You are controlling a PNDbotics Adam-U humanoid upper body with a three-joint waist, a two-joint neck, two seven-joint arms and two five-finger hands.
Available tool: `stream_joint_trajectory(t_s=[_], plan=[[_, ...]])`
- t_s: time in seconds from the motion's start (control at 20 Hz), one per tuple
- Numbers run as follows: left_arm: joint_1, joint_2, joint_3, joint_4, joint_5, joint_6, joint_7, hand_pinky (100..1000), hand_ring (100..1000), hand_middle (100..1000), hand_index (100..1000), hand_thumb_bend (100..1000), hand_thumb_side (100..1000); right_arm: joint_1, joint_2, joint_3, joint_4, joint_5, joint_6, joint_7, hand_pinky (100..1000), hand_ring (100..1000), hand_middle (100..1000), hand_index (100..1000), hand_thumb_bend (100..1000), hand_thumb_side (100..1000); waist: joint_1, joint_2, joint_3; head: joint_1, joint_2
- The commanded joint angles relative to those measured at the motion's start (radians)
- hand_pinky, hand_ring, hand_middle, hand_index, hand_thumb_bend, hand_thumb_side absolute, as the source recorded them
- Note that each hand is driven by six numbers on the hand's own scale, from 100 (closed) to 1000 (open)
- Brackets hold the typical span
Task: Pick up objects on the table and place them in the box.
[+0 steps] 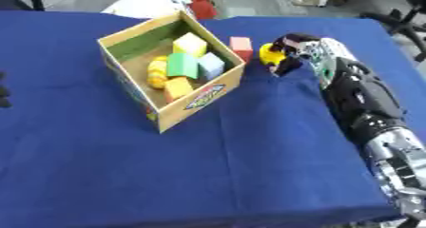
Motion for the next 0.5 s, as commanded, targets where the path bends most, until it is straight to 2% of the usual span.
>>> stream_joint_trajectory(t_s=[0.05,0.25,0.5], plan=[[-0.011,0.01,0.009,-0.015,0.0,-0.002,0.003,762,553,563,807,100,632,-0.006,-0.002,-0.001,-0.009,0.056,0.003,-0.079,779,761,581,771,104,157,-0.001,-0.008,0.003,-0.007,-0.012],[-0.014,0.008,0.01,-0.015,0.001,-0.003,0.003,763,553,563,807,100,632,0.006,0.01,-0.003,0.003,0.118,0.011,-0.184,753,724,524,712,100,100,0.001,-0.001,0.01,-0.016,-0.021],[-0.016,0.008,0.012,-0.016,0.001,-0.002,0.005,763,552,563,807,100,633,0.015,0.019,-0.004,0.019,0.178,0.029,-0.285,723,674,451,635,100,100,0.002,0.004,0.014,-0.023,-0.024]])
